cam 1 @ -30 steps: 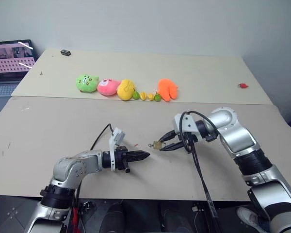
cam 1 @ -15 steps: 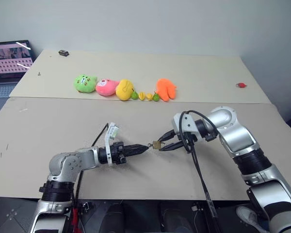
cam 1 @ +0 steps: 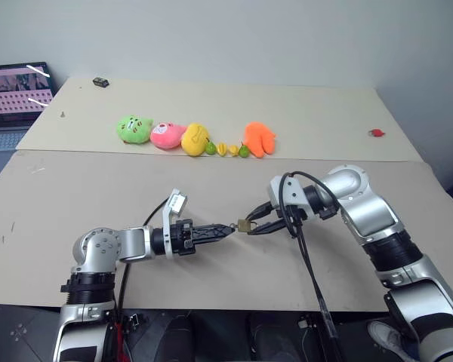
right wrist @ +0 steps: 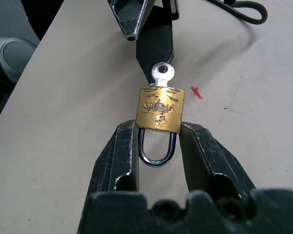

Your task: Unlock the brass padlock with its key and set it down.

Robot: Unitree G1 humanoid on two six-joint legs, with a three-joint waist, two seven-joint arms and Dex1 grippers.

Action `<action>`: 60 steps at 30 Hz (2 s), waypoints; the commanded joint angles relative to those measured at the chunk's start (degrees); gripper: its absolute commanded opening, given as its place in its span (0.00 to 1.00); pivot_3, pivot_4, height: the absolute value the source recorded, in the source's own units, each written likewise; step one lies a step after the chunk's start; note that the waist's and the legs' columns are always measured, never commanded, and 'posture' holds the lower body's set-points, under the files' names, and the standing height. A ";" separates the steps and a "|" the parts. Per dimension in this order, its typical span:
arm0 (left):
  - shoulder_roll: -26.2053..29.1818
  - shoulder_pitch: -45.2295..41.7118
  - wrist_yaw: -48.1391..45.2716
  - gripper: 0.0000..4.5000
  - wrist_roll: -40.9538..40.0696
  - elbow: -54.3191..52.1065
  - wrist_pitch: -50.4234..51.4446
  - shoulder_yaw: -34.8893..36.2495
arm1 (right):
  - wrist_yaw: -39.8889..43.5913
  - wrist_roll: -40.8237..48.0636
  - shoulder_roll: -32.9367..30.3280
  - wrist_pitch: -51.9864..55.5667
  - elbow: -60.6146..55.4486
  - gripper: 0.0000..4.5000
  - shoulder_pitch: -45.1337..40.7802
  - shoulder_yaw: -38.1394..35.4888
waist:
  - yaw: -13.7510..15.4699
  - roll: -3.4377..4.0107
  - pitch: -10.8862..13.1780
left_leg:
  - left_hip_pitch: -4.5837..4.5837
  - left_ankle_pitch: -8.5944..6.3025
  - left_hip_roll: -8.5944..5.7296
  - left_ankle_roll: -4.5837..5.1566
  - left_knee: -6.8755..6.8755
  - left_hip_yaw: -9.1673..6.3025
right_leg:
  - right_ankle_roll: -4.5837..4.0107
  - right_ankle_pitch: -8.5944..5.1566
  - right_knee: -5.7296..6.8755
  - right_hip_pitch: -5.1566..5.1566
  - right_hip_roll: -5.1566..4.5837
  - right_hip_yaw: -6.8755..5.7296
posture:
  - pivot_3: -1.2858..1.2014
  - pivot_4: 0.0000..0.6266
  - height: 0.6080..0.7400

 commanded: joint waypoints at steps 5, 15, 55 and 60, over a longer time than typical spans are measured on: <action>-1.52 -2.08 1.72 0.21 -0.55 1.48 0.17 1.30 | 0.20 1.52 -0.64 -0.20 -2.07 0.20 -0.94 -1.79 | -0.02 0.00 0.00 | 0.00 0.00 0.00 0.00 0.00 0.00 | -0.14 0.08 0.00 0.00 0.00 0.00 | 0.52 0.24 0.83; -3.18 -1.98 2.72 0.01 -0.94 0.78 0.73 0.91 | 0.13 1.73 -0.96 0.18 -2.54 0.20 -0.76 -1.83 | -0.02 0.00 0.00 | 0.00 0.00 -0.01 0.00 0.00 -0.01 | -0.23 0.14 0.00 0.00 0.00 0.00 | 0.52 0.24 0.83; -4.53 -5.18 2.30 0.48 4.64 1.81 -4.12 0.45 | -0.23 1.03 -0.26 -0.44 -2.00 0.20 -1.05 -0.91 | -0.10 0.02 0.01 | -0.07 0.00 -0.01 0.01 0.17 -0.17 | 0.03 -0.01 0.04 0.07 0.00 -0.17 | 0.52 0.24 0.83; -3.72 -4.71 1.74 0.48 4.72 0.07 -0.56 -1.74 | -0.43 0.86 0.00 -0.32 -2.00 0.20 -1.15 -0.94 | -0.05 0.02 0.01 | -0.09 -0.01 -0.01 0.00 0.16 -0.18 | -0.21 0.13 0.03 0.05 -0.01 -0.17 | 0.52 0.24 0.83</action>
